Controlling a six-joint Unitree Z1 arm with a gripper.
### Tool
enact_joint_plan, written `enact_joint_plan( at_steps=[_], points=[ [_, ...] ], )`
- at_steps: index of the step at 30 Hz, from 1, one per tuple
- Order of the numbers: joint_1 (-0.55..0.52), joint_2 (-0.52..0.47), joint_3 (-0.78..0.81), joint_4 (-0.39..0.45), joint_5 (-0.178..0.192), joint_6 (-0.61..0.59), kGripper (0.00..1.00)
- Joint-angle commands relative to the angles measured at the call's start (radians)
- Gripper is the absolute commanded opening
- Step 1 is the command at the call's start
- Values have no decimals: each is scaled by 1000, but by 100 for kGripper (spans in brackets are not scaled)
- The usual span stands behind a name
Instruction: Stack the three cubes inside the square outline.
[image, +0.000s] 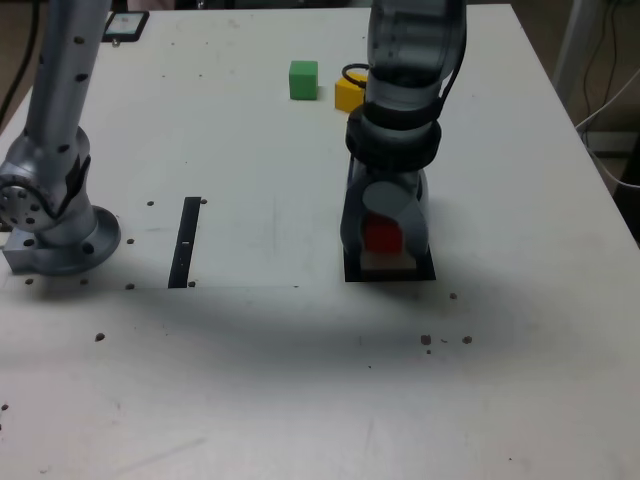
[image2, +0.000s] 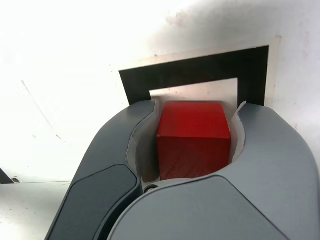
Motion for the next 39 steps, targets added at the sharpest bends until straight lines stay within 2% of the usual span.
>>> enact_joint_plan(
  at_steps=[1, 4, 9, 12, 17, 23, 29, 33, 35, 39],
  points=[
    [-7, 6, 5, -5, -2, 2, 42],
    [-13, 6, 10, -8, -5, 2, 54],
    [-20, 4, 10, -13, -7, 2, 85],
    [-21, -1, 9, -13, -7, 0, 93],
    [-21, -16, 9, -8, 1, -4, 98],
    [1, -57, 4, 10, 31, -10, 100],
    [130, -115, -40, 100, 58, 47, 100],
    [228, -134, -63, 125, 71, 102, 100],
    [281, -133, -79, 130, 92, 146, 100],
    [379, -121, -118, 135, 158, 253, 99]
  ],
)
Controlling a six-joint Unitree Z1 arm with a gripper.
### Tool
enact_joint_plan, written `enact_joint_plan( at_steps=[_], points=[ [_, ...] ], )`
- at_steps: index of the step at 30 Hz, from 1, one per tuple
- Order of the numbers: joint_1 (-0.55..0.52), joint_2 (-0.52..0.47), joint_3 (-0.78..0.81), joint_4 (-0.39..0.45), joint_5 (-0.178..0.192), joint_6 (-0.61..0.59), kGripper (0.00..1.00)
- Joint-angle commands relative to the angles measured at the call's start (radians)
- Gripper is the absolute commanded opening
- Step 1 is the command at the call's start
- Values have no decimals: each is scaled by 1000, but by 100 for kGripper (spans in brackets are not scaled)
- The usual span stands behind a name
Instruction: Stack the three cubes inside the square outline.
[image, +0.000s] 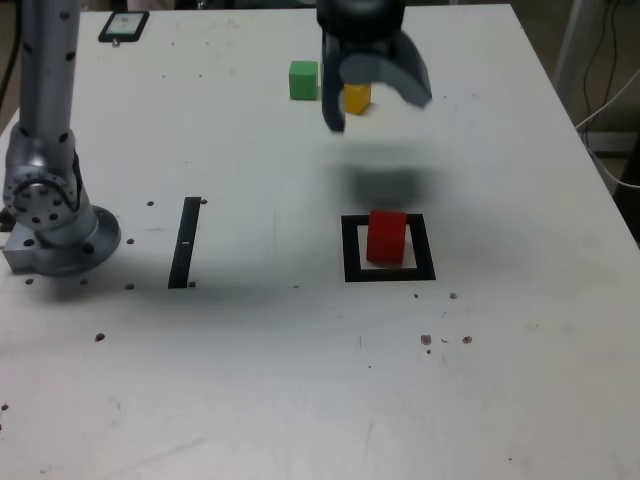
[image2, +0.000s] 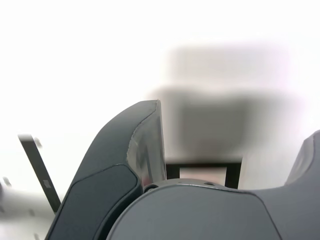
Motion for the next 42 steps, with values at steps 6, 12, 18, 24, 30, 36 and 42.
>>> enact_joint_plan(
  at_steps=[6, 12, 18, 24, 30, 36, 42],
  points=[
    [117, 54, -57, 22, 53, 163, 99],
    [190, 103, -104, 45, 78, 293, 98],
    [227, 129, -134, 33, 127, 399, 98],
    [245, 158, -178, 25, 132, 510, 98],
    [291, 190, -197, -7, 117, 561, 94],
    [326, 224, -240, -8, 84, 624, 90],
    [346, 241, -252, -6, 49, 665, 85]
  ],
)
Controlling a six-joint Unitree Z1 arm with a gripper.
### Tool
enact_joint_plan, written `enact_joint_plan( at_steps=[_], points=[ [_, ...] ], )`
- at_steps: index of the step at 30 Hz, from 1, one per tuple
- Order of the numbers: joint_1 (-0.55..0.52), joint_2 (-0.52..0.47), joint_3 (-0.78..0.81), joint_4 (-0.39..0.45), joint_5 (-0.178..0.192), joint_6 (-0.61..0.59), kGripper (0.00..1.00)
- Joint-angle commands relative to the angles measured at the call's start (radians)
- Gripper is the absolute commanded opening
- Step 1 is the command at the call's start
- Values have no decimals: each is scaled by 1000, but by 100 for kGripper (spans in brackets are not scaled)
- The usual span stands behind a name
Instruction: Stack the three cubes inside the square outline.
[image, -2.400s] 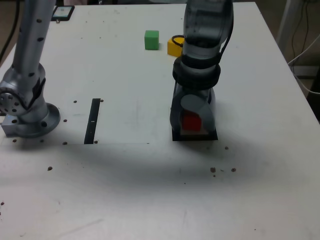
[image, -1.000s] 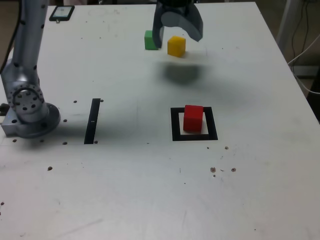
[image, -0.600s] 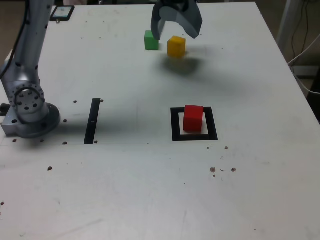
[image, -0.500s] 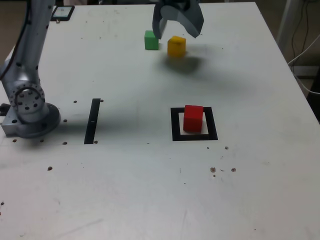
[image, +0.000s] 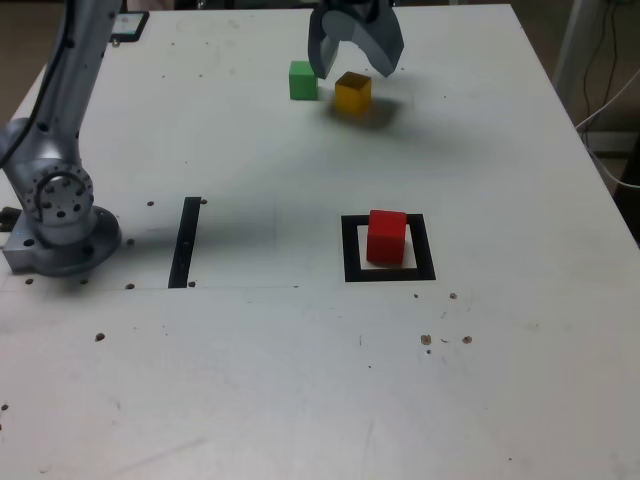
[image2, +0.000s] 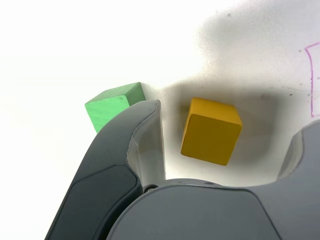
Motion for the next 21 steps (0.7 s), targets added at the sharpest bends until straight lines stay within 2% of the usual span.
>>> enact_joint_plan(
  at_steps=[1, 10, 21],
  points=[
    [2, 8, 2, 0, -6, 3, 85],
    [2, 29, 24, -6, -38, 14, 68],
    [9, 68, 5, -13, -57, 16, 58]
  ],
)
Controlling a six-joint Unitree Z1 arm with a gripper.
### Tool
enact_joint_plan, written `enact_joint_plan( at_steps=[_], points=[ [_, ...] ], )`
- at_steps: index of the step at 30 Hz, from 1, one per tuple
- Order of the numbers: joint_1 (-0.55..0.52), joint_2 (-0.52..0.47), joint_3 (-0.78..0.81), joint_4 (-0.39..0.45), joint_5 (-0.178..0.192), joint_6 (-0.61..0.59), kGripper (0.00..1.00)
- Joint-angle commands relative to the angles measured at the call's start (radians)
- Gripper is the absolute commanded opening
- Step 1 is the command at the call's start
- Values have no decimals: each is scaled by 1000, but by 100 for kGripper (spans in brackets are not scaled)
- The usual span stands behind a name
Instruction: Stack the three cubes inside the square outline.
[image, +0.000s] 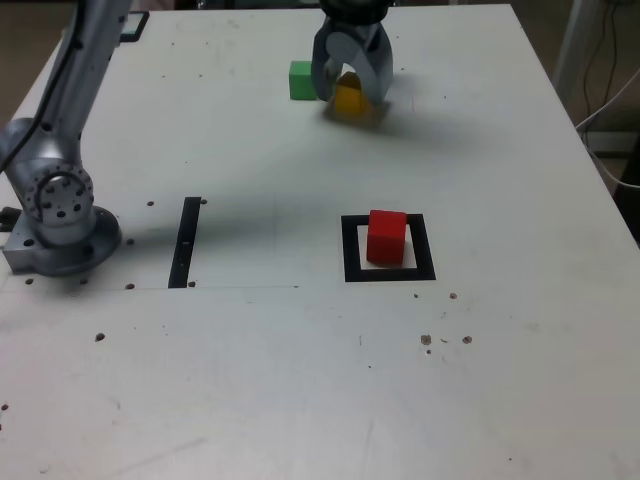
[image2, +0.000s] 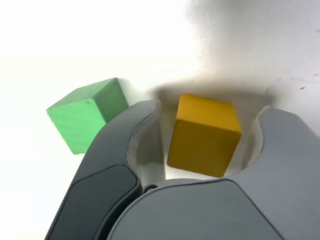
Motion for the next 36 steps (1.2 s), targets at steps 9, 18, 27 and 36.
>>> enact_joint_plan(
  at_steps=[9, 18, 27, 36],
  points=[
    [11, 2, 2, -12, -32, 3, 32],
    [10, 3, 18, -27, -61, 5, 29],
    [-114, -130, -48, 64, -49, -46, 27],
    [-390, -264, -79, 237, -28, -344, 26]
  ],
)
